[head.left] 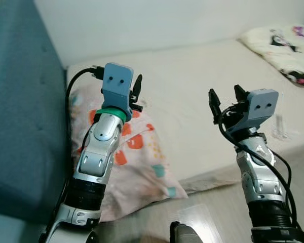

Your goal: Clean up the room

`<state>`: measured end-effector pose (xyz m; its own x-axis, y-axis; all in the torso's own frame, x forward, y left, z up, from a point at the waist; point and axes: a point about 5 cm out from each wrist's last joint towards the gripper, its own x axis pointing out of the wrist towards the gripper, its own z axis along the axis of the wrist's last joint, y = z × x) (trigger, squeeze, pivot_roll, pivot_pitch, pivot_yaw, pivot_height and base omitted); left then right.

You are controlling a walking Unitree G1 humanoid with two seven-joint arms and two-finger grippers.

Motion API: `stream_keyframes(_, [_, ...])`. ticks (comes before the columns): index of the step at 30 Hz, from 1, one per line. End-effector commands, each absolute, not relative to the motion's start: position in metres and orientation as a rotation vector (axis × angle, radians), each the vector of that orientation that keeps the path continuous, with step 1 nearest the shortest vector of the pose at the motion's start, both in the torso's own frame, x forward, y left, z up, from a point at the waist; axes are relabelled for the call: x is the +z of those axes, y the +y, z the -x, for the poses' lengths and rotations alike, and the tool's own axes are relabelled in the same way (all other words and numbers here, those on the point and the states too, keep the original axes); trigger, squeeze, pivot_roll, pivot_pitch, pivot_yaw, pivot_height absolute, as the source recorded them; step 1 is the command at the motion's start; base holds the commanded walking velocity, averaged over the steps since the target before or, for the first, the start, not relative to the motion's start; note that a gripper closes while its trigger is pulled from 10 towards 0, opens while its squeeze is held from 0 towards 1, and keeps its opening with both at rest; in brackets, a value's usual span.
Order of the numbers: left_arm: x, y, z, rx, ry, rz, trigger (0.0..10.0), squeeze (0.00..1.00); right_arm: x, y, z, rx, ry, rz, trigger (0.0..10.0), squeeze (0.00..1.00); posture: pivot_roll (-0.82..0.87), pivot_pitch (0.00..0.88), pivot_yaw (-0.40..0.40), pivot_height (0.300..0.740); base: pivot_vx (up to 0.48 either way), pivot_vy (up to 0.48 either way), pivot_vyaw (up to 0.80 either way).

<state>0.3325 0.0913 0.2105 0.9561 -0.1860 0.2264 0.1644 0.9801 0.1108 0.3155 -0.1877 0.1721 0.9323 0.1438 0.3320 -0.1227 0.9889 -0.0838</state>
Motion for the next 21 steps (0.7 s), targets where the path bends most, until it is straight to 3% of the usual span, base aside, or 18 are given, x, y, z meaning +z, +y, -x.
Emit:
stream_keyframes(1, [0.2068,0.0889,-0.3331,-0.189,-0.226,-0.102,10.0,0.00,0.1680,-0.1910,-0.3135,0.129,-0.329,0.061,10.0,0.00,-0.12,0.000,-0.002,0.740,0.000,0.000,0.74])
stream_keyframes(21, [0.2072,0.0879,-0.3326,-0.198,-0.229,-0.101,10.0,0.00,0.1685,-0.1901,-0.3131,0.137,-0.333,0.053,10.0,0.00,-0.12,0.000,-0.001,0.740,0.000,0.000,0.73])
